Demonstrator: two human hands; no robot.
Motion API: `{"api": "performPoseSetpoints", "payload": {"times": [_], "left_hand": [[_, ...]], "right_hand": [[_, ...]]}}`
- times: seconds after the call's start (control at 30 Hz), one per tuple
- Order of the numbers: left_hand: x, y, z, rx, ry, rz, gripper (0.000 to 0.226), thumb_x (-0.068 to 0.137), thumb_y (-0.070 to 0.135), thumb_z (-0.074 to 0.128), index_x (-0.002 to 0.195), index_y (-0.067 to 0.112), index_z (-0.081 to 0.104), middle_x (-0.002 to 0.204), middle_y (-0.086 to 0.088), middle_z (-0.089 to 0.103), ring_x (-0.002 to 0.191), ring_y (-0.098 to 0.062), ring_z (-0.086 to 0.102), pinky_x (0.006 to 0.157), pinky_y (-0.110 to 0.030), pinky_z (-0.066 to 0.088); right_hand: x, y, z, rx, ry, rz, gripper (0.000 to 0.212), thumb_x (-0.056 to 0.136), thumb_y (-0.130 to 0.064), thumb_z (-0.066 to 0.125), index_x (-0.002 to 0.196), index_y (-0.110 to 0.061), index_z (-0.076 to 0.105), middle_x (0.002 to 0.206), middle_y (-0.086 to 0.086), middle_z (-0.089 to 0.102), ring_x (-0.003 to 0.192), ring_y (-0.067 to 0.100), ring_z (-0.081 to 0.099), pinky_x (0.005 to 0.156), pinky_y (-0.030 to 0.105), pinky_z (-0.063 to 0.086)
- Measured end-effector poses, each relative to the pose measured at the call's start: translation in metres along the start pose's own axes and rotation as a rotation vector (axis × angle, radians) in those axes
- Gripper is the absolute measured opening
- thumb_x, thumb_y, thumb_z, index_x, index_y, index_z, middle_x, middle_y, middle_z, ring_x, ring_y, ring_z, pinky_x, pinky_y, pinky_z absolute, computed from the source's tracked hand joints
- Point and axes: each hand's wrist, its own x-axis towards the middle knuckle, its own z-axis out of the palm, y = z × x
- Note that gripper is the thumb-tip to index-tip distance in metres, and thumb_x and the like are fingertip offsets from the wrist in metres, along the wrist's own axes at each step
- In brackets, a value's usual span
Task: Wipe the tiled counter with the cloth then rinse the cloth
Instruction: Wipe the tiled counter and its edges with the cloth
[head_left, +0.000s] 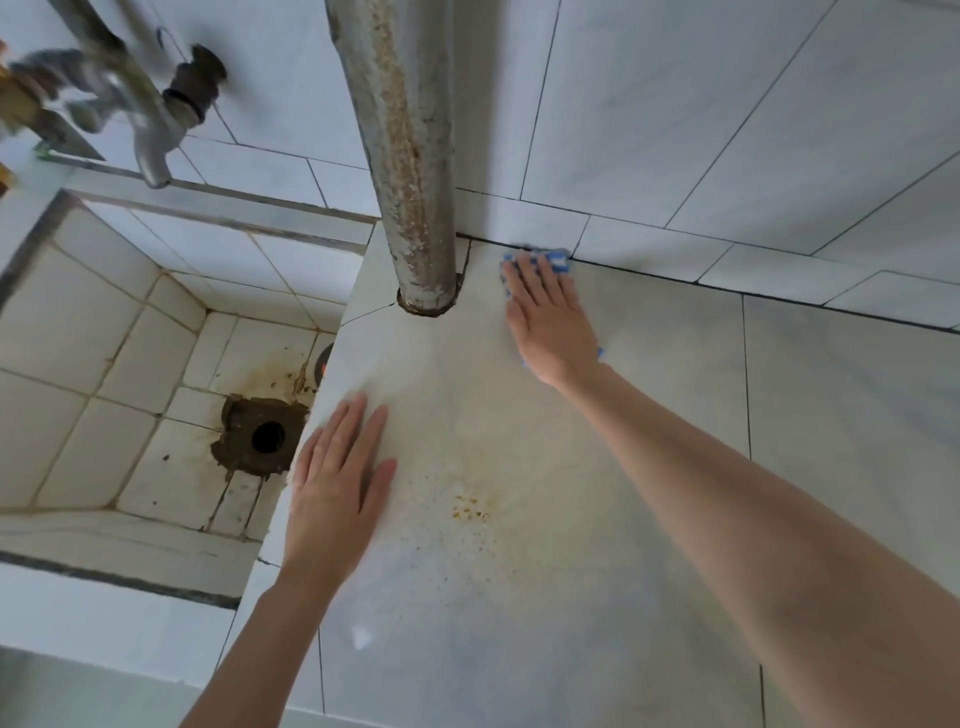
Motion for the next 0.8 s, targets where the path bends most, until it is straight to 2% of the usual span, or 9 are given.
{"api": "performPoseSetpoints", "payload": {"times": [0.1, 0.2, 0.27, 0.33, 0.47, 0.6, 0.7, 0.73, 0.8], "left_hand": [[0.000, -0.001, -0.001, -0.002, 0.003, 0.006, 0.054, 0.096, 0.043, 0.028, 0.147, 0.025, 0.027, 0.156, 0.006, 0.017, 0.144, -0.005, 0.006, 0.118, -0.026, 0.000], [0.000, -0.001, -0.001, -0.009, -0.002, 0.000, 0.054, 0.096, 0.043, 0.028, 0.147, 0.024, 0.027, 0.156, 0.006, 0.016, 0.145, -0.005, 0.005, 0.118, -0.027, 0.000], [0.002, 0.000, 0.000, -0.020, 0.002, -0.006, 0.055, 0.095, 0.044, 0.029, 0.146, 0.024, 0.028, 0.156, 0.006, 0.016, 0.144, -0.004, 0.004, 0.118, -0.025, -0.002], [0.003, 0.003, 0.000, -0.034, 0.005, -0.022, 0.055, 0.095, 0.045, 0.032, 0.146, 0.024, 0.029, 0.156, 0.006, 0.017, 0.144, -0.004, 0.004, 0.118, -0.028, 0.001], [0.002, 0.005, 0.000, -0.046, 0.015, -0.029, 0.051, 0.098, 0.039, 0.035, 0.146, 0.021, 0.031, 0.156, 0.003, 0.020, 0.144, -0.006, 0.006, 0.118, -0.029, 0.001], [0.003, 0.006, 0.000, -0.043, 0.010, -0.013, 0.052, 0.098, 0.039, 0.032, 0.146, 0.019, 0.030, 0.156, 0.002, 0.019, 0.144, -0.006, 0.006, 0.117, -0.023, -0.003], [0.002, 0.006, 0.001, -0.037, 0.005, -0.005, 0.050, 0.100, 0.036, 0.032, 0.147, 0.019, 0.027, 0.156, 0.003, 0.016, 0.144, -0.006, 0.003, 0.117, -0.022, -0.005], [0.002, 0.007, 0.000, -0.047, 0.002, -0.008, 0.050, 0.100, 0.034, 0.032, 0.147, 0.018, 0.027, 0.156, 0.003, 0.015, 0.144, -0.005, 0.002, 0.117, -0.022, -0.005], [-0.001, 0.007, -0.004, -0.093, 0.018, -0.032, 0.050, 0.098, 0.029, 0.032, 0.147, 0.019, 0.026, 0.156, 0.003, 0.014, 0.144, -0.004, 0.001, 0.116, -0.022, -0.004]], "right_hand": [[-0.022, -0.035, 0.008, 0.041, -0.033, -0.184, 0.052, 0.100, -0.033, 0.009, 0.150, -0.019, 0.006, 0.159, 0.000, 0.003, 0.146, 0.017, -0.003, 0.115, 0.032, -0.008], [-0.060, -0.032, 0.015, 0.023, -0.032, -0.385, 0.053, 0.099, -0.035, 0.008, 0.149, -0.022, 0.018, 0.156, -0.002, 0.017, 0.145, 0.017, 0.009, 0.117, 0.033, 0.001], [-0.063, -0.004, 0.013, 0.032, -0.006, -0.270, 0.054, 0.099, -0.036, 0.003, 0.148, -0.024, 0.022, 0.155, -0.003, 0.022, 0.144, 0.016, 0.014, 0.116, 0.031, 0.005], [-0.063, 0.031, 0.007, 0.043, 0.040, -0.053, 0.059, 0.096, -0.040, -0.005, 0.149, -0.025, 0.017, 0.156, -0.005, 0.018, 0.145, 0.014, 0.010, 0.116, 0.030, 0.004], [-0.075, 0.115, 0.002, -0.059, 0.064, 0.231, 0.054, 0.097, -0.027, 0.015, 0.149, -0.010, 0.015, 0.156, 0.007, 0.016, 0.145, 0.028, 0.011, 0.117, 0.039, 0.007], [-0.091, 0.154, -0.006, 0.056, 0.083, 0.602, 0.050, 0.101, -0.025, 0.011, 0.151, -0.014, 0.008, 0.158, 0.007, 0.007, 0.146, 0.022, 0.001, 0.118, 0.038, 0.002], [-0.094, 0.123, 0.001, 0.044, 0.116, 0.571, 0.058, 0.097, -0.031, 0.000, 0.150, -0.010, 0.009, 0.158, 0.010, 0.010, 0.146, 0.026, 0.005, 0.117, 0.041, 0.005], [-0.097, 0.104, 0.004, 0.044, 0.125, 0.485, 0.064, 0.093, -0.033, -0.003, 0.149, -0.008, 0.013, 0.156, 0.011, 0.015, 0.145, 0.028, 0.010, 0.117, 0.042, 0.008], [-0.113, 0.052, 0.015, 0.065, 0.109, 0.264, 0.061, 0.095, -0.032, 0.005, 0.147, -0.007, 0.025, 0.153, 0.012, 0.027, 0.142, 0.032, 0.020, 0.116, 0.043, 0.013]]}}
